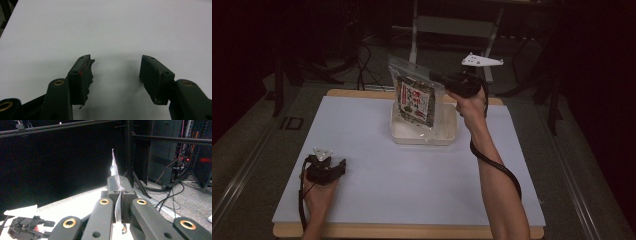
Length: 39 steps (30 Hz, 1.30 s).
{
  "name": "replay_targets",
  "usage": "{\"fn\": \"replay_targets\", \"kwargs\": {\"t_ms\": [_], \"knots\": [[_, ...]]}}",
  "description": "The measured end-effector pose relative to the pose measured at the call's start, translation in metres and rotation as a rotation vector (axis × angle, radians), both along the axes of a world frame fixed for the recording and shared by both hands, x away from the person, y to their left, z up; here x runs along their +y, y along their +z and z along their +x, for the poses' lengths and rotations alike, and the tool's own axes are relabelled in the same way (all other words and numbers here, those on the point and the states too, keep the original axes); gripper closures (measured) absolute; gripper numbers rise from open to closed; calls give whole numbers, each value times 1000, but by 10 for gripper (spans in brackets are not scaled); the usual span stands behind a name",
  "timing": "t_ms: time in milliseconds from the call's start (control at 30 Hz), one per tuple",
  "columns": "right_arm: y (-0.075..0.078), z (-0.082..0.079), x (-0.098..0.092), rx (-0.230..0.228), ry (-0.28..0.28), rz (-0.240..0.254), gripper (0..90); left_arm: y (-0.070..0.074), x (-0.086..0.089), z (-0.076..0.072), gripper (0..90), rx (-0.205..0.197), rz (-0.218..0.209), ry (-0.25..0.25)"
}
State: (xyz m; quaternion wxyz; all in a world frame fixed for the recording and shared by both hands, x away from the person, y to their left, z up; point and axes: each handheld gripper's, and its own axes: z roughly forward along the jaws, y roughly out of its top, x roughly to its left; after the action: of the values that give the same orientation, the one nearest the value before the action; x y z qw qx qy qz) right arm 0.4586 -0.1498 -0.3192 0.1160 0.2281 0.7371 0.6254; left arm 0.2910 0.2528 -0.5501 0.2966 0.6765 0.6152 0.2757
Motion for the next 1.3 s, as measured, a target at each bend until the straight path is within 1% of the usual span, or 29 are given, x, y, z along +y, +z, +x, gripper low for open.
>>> {"fn": "replay_targets", "kwargs": {"t_ms": [267, 433, 833, 1133, 1300], "knots": [[-3, 5, 1, 5, 3, -13, 900, 0, 0, 0, 431, -4, -1, 1], [-8, 9, 3, 10, 0, -25, 900, 0, 1, 0, 431, -5, -7, 3], [-23, 11, 7, 34, 16, -7, 900, 0, 1, -1, 431, -4, -6, 2], [-37, 12, 4, 68, 10, 5, 900, 0, 0, -1, 430, -3, -4, 1], [-42, 13, 0, 91, 2, 24, 900, 0, 0, -1, 430, -2, -3, 2]]}}
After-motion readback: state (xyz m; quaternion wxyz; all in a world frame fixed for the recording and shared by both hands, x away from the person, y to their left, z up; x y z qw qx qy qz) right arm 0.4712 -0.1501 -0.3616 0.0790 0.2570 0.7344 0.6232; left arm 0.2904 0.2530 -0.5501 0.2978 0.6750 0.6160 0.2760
